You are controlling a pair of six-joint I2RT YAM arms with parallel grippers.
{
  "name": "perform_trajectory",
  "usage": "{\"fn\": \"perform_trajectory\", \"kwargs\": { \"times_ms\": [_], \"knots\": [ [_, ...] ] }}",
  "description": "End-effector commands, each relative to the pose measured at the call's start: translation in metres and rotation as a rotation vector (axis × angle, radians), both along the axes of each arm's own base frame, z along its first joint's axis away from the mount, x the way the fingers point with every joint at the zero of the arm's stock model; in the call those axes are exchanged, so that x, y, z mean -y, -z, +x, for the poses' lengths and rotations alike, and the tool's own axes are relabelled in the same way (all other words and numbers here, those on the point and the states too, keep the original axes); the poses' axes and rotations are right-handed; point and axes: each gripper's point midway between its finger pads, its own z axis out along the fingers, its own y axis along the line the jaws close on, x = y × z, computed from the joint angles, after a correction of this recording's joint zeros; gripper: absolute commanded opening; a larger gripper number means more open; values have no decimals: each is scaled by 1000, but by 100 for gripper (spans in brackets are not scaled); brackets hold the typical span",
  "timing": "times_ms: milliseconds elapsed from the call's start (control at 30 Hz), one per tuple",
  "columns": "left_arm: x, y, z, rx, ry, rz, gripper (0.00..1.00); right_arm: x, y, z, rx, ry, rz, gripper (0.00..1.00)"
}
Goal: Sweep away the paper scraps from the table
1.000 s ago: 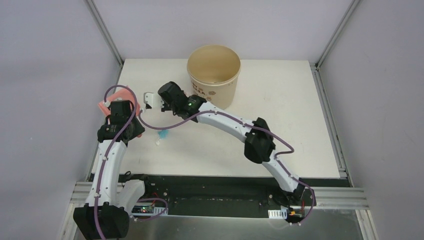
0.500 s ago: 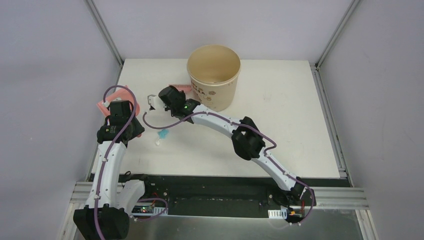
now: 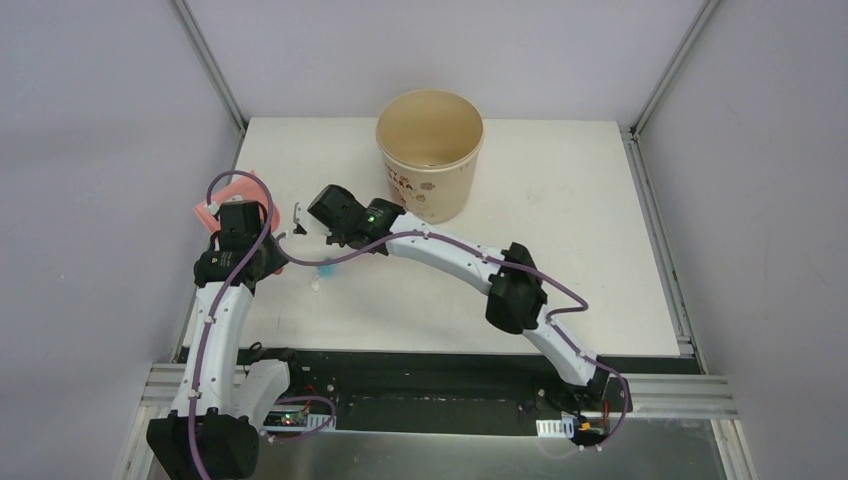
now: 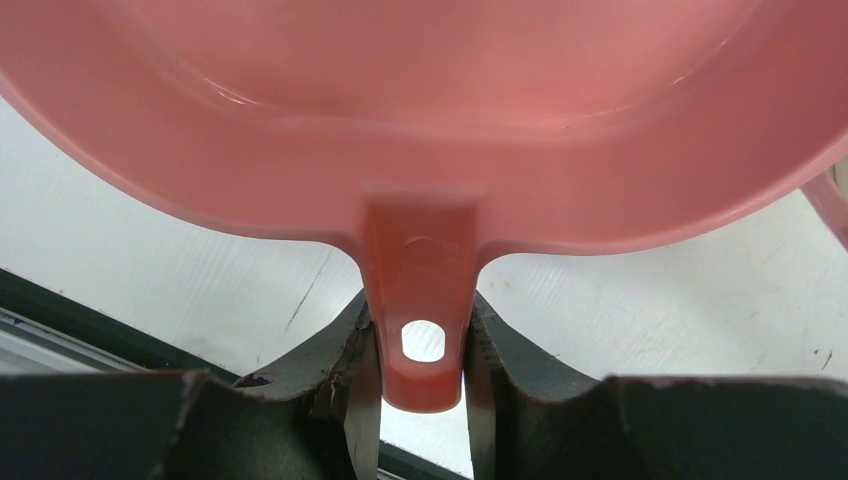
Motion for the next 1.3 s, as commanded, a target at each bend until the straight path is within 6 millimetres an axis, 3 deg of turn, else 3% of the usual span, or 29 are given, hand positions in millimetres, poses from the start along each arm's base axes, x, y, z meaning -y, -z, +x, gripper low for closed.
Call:
{"fn": "perform_trajectory", "kwargs": {
  "times_ms": [0,67,133,267,433,667,867,933,1100,1267],
  "knots": [
    [-5,-11,8,51,-11,20,0,18,-88,-47,-95,30,193,0],
    [-5,-11,8,51,-11,23,0,18,-101,-51,-91,7,220,0],
    [-5,-10,8,49,-11,21,0,15,-113,-40,-21,-17,243,0],
    [-6,-9,8,42,-14,23,0,-5,-106,3,136,-99,259,0],
    [-7,-9,8,39,-18,28,0,-35,-125,58,299,-185,351,0],
    [-8,-9,6,42,-24,33,0,-64,-110,85,374,-341,384,0],
    [-7,-9,6,43,-19,28,0,-89,-70,78,370,-513,323,0],
    [-5,-9,7,44,-14,20,0,-91,-52,66,333,-579,286,0],
    [-3,-8,8,45,-4,11,0,-78,-6,27,235,-744,122,0],
    [-2,-8,9,45,2,7,0,-43,12,-8,118,-810,-9,0]
  ]
}}
